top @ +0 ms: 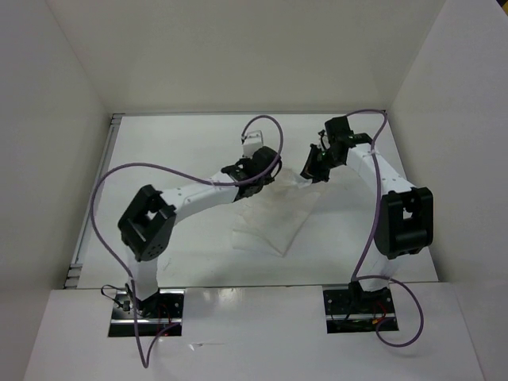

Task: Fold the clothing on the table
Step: Fold the skirt

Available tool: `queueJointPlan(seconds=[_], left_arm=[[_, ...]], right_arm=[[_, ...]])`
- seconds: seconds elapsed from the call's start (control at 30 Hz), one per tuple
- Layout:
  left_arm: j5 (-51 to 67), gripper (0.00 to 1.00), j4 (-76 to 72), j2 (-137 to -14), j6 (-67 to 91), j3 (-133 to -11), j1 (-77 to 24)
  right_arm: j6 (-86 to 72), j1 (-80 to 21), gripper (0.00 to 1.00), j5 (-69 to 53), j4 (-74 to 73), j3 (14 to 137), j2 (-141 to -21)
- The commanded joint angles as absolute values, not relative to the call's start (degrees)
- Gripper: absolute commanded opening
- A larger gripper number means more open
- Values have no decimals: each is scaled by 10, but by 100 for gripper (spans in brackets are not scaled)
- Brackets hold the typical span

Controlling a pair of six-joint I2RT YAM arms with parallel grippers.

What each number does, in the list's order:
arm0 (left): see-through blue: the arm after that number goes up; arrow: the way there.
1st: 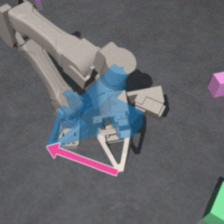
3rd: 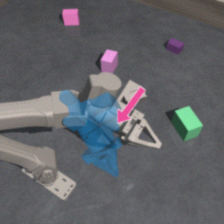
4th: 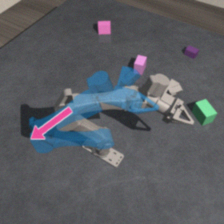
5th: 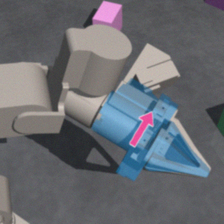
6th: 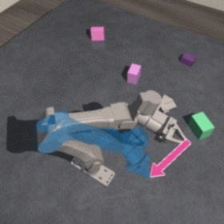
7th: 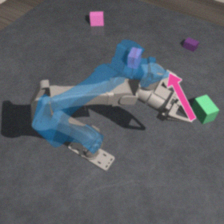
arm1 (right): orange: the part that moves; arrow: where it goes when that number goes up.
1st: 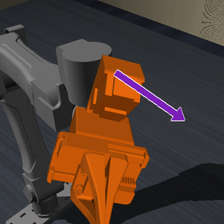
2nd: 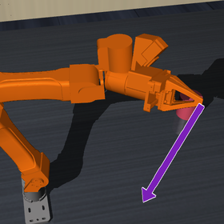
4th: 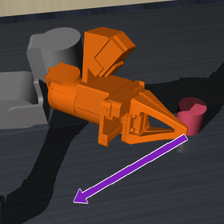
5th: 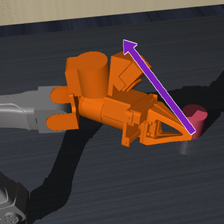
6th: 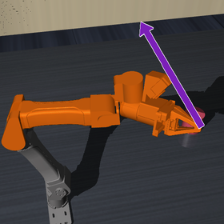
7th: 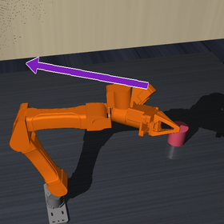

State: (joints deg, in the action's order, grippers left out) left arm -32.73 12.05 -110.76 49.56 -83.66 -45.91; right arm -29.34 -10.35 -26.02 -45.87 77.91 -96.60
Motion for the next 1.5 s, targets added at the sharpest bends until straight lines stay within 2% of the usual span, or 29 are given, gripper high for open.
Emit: queueJointPlan(seconds=[0.0, 0.17, 0.27, 0.33, 0.5, 0.73, 0.8, 0.9, 1.1, 1.27, 1.47], left_arm=[[-341, 36, 105, -1000, 475, -813, -455], [-288, 38, 112, -876, 481, -724, -450], [-212, 30, 124, -830, 500, -680, -450], [-175, 29, 134, -810, 517, -639, -450], [-126, 29, 128, -792, 546, -596, -450], [-166, 30, 152, -786, 527, -632, -450], [-171, 31, 152, -774, 527, -627, -450], [-177, 31, 152, -774, 527, -621, -450], [-177, 32, 152, -787, 527, -634, -450], [-165, 32, 146, -803, 521, -639, -450], [-138, 35, 134, -829, 516, -644, -450]], right_arm=[[-304, -101, 0, -268, -452, 805, -962], [-309, -112, 0, -274, -452, 784, -943], [-309, -112, 0, -269, -436, 786, -949], [-304, -112, 0, -258, -436, 805, -968], [-281, -112, 0, -267, -436, 948, -1098], [-276, -124, 0, -289, -490, 1219, -1246], [-271, -131, 0, -283, -506, 1228, -1252], [-271, -145, 0, -277, -496, 1160, -1217], [-315, -185, 0, -284, -437, 930, -1043], [-350, -215, 0, -257, -435, 789, -920], [-363, -221, 0, -194, -469, 650, -870]])
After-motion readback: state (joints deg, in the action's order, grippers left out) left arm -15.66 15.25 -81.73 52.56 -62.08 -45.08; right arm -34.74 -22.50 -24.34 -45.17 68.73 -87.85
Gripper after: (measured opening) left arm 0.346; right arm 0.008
